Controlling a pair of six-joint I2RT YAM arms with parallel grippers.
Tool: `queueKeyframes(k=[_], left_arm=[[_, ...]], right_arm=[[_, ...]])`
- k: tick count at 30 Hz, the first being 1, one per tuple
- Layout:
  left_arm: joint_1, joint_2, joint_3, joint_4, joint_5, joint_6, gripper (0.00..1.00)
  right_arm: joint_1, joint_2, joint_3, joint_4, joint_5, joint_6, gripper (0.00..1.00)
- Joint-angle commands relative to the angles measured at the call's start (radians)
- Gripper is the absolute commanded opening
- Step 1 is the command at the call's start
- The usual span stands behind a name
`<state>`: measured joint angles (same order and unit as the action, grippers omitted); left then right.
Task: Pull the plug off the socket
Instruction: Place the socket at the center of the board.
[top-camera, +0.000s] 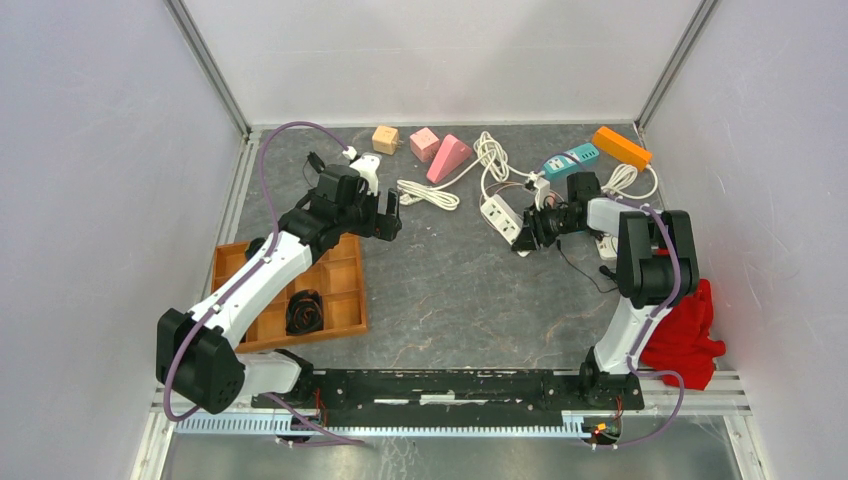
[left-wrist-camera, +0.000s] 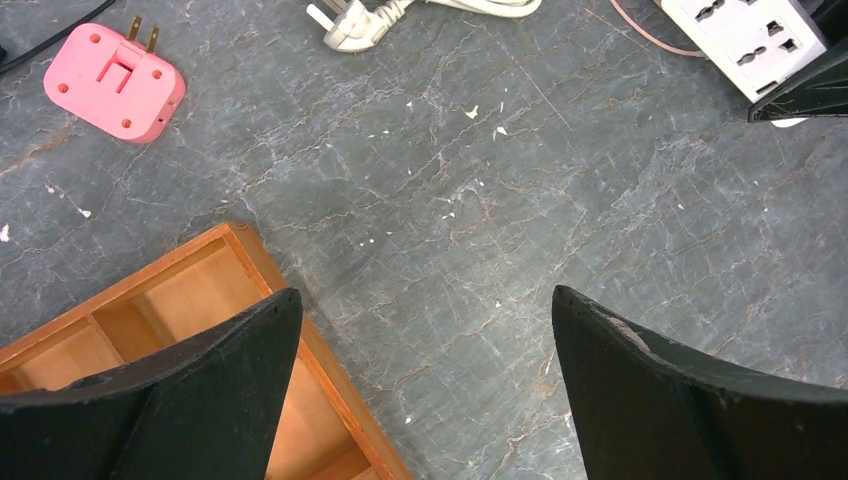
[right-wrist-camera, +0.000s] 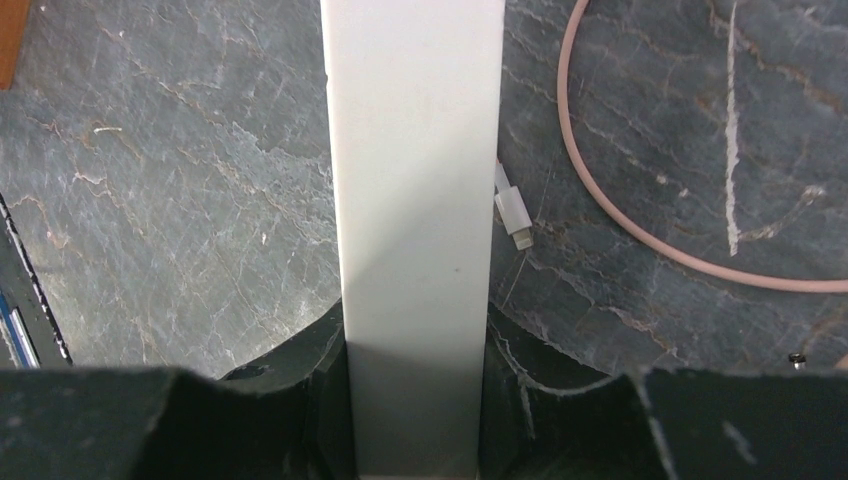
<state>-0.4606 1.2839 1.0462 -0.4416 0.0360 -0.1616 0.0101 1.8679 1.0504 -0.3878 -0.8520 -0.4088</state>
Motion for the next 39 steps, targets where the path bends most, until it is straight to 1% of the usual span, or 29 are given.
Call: queueKeyframes(k=[1, 3, 7, 8, 10, 15, 19, 21, 27, 33, 39], left_arm=[[-0.006, -0.009, 0.026, -0.002, -0.016, 0.031, 1.00], [-0.006, -0.012, 0.026, -0.003, -0.016, 0.031, 1.00], [-0.007, -0.014, 0.025, -0.002, -0.020, 0.032, 1.00], [-0.007, -0.014, 0.025, -0.002, -0.020, 0.033, 1.00], [-0.007, -0.017, 0.026, -0.003, -0.019, 0.032, 1.00], [-0.009, -0.017, 0.025, -0.003, -0.019, 0.032, 1.00], [-0.010, -0.015, 0.025, -0.003, -0.023, 0.034, 1.00], [-0.010, -0.016, 0.025, -0.002, -0.025, 0.035, 1.00], [-0.012, -0.015, 0.025, -0.003, -0.027, 0.037, 1.00], [-0.013, -0.016, 0.024, -0.003, -0.027, 0.037, 1.00], [-0.015, -0.012, 0.023, -0.002, -0.030, 0.038, 1.00]], right_arm=[[-0.005, 0.027, 0.064, -0.036, -0.004, -0.011, 0.22], [-0.005, 0.037, 0.074, -0.051, -0.007, -0.017, 0.28], [-0.004, 0.039, 0.090, -0.070, -0.001, -0.027, 0.43], [-0.003, 0.034, 0.091, -0.069, 0.001, -0.027, 0.48], [-0.028, 0.020, 0.086, -0.062, 0.005, -0.021, 0.63], [-0.046, -0.006, 0.074, -0.043, 0.014, -0.008, 0.69], [-0.054, -0.044, 0.069, -0.034, 0.032, -0.010, 0.82], [-0.062, -0.070, 0.065, -0.027, 0.037, -0.009, 0.98], [-0.091, -0.170, 0.042, 0.003, 0.049, -0.011, 0.98], [-0.110, -0.276, 0.001, 0.049, -0.003, -0.013, 0.98], [-0.113, -0.415, -0.052, 0.121, -0.013, -0.008, 0.98]])
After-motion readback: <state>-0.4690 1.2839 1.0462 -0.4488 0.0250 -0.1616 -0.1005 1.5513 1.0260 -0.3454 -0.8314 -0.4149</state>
